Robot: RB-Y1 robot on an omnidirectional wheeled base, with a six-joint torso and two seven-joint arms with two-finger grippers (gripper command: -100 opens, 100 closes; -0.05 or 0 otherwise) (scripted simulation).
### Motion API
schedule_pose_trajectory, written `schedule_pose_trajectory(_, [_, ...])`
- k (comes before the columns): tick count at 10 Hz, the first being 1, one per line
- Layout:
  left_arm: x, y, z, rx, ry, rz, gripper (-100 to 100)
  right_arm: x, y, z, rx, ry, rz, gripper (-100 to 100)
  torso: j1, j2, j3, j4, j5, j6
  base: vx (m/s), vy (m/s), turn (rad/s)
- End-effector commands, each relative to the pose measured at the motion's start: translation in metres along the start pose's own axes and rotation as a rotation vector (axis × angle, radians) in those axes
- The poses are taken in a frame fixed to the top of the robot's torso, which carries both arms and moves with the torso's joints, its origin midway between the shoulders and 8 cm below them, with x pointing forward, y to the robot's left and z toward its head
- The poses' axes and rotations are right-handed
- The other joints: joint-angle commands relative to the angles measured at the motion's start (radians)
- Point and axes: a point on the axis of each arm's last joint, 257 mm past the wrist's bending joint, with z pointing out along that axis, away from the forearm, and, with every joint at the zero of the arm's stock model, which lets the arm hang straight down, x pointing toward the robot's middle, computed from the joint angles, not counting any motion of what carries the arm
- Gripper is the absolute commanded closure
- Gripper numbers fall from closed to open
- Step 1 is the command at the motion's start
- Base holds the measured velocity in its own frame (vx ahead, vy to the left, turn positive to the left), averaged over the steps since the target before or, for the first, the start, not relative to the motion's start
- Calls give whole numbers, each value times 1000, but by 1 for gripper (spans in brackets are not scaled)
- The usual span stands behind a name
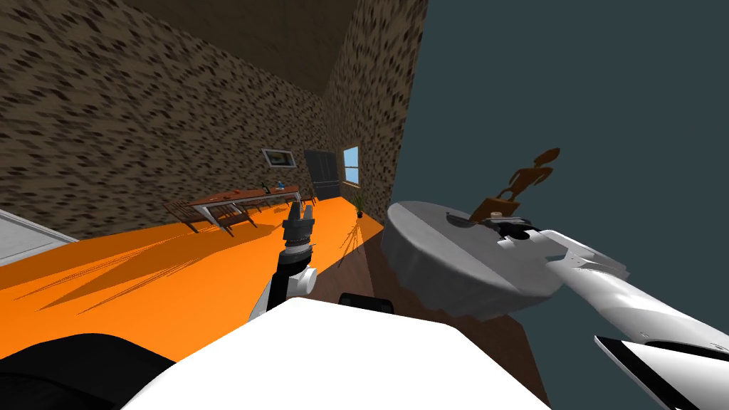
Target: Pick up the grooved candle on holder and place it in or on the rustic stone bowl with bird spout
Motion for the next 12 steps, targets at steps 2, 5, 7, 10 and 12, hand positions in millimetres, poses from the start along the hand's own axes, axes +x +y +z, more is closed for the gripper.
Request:
schedule_pose_trajectory(2, [0, 0, 0, 0, 0, 0, 0, 11, -18, 5, 35, 49, -19, 100, 1, 1, 1, 0, 0, -1, 36, -25, 124])
schedule_pose_trajectory(5, [0, 0, 0, 0, 0, 0, 0, 27, -46, 7, 90, 121, -50, 100, 1, 1, 1, 1, 1, -1, 45, -26, 169])
schedule_pose_trajectory(7, [0, 0, 0, 0, 0, 0, 0, 34, -60, 7, 117, 154, -65, 100, 3, 1, 1, 0, 1, -1, 41, -14, 119])
schedule_pose_trajectory(10, [0, 0, 0, 0, 0, 0, 0, 47, -86, 5, 167, 212, -93, 100, 4, 0, 0, 0, 1, -1, 51, -4, 139])
schedule_pose_trajectory(12, [0, 0, 0, 0, 0, 0, 0, 53, -97, 3, 190, 237, -105, 100, 5, 2, 1, 1, 1, 0, 30, 3, 73])
